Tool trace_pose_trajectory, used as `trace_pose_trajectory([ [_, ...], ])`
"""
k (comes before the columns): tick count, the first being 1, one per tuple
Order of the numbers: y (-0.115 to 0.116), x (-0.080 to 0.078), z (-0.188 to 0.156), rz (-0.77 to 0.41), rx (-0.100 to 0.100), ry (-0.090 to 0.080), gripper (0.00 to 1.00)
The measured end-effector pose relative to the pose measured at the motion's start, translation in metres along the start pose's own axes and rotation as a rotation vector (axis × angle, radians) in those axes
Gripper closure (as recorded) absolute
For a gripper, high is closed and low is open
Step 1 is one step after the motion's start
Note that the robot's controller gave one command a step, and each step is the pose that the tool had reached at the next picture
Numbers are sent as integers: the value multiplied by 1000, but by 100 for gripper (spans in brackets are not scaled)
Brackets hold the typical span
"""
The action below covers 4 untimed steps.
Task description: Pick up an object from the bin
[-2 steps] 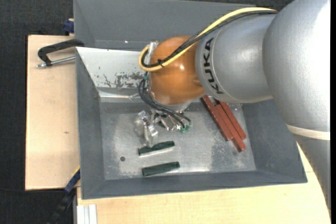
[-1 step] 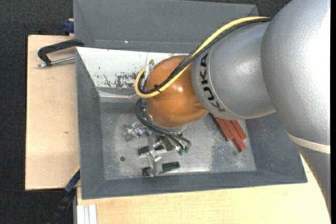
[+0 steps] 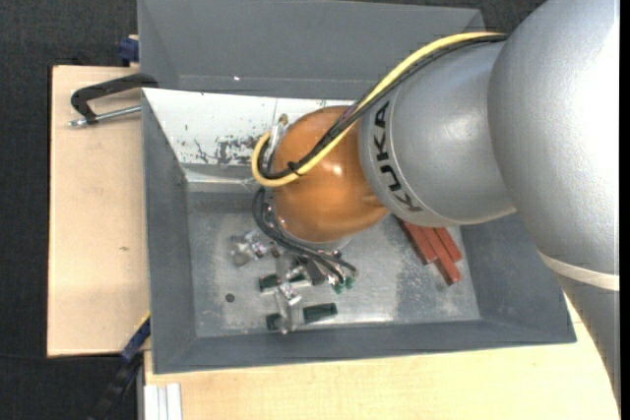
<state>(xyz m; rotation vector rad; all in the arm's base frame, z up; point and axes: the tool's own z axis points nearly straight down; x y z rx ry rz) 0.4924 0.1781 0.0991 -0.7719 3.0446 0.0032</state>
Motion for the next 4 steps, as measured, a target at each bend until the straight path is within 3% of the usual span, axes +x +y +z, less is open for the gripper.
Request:
trace_pose_trajectory([
  [1, -66, 2, 28, -32, 1, -2, 0],
  [2, -44, 3, 28, -386, 1, -1, 100],
  [3, -45, 3, 28, -385, 0, -1, 100],
  [4, -30, -13, -131, -451, 3, -7, 100],
])
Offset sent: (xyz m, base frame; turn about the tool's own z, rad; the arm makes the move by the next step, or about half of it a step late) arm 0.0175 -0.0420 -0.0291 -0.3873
